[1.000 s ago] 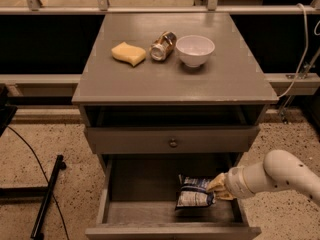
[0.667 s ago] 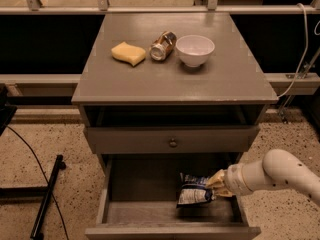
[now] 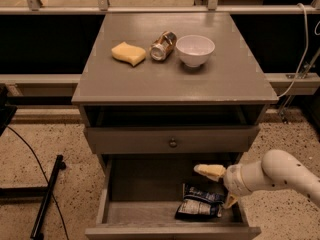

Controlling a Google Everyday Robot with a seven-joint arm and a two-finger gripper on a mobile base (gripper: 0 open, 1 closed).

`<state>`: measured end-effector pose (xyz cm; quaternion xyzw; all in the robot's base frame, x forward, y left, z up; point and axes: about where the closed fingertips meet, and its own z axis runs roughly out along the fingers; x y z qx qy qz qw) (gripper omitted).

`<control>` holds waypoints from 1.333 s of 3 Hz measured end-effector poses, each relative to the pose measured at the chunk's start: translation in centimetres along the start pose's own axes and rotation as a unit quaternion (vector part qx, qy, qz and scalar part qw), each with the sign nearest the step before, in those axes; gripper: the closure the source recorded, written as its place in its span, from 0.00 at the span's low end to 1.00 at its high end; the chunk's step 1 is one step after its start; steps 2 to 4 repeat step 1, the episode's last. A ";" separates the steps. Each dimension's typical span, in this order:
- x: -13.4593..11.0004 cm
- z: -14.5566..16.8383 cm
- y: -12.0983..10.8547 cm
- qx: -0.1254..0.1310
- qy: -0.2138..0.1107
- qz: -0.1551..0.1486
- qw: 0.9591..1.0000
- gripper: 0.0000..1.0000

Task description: Place blue chip bag into middle drawer

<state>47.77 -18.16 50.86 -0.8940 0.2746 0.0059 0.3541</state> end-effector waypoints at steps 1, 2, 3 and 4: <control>0.0 0.0 0.0 0.000 0.000 0.000 1.000 0.00; 0.0 0.0 0.0 0.000 0.000 0.000 1.000 0.00; 0.0 0.0 0.0 0.000 0.000 0.000 1.000 0.00; 0.0 0.0 0.0 0.000 0.000 0.000 1.000 0.00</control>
Offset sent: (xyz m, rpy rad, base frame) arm 0.0000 0.0000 0.0000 0.0000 0.0000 0.0000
